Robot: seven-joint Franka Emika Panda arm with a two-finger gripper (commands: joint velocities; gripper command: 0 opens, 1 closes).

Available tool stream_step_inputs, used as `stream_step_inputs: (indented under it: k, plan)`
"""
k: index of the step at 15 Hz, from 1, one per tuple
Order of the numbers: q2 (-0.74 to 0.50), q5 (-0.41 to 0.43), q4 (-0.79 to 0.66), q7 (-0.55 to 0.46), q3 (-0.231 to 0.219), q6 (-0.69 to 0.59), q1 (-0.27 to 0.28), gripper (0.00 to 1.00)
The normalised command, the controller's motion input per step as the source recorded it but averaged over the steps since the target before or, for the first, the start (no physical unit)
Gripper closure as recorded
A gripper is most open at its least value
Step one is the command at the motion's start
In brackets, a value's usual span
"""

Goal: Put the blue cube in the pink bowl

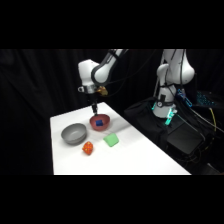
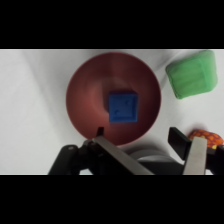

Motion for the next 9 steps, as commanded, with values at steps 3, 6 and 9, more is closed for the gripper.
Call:
stream_step_inputs:
  k: [3, 6, 9]
  plan:
    - [-0.48, -0.261, 0.02, 0.20, -0.117, -0.43, 0.088, 0.00]
    - [-0.43, -0.255, 0.07, 0.23, -0.085, -0.44, 0.113, 0.00]
    - [-0.40, -0.194, 0.07, 0.21, -0.048, -0.42, 0.118, 0.00]
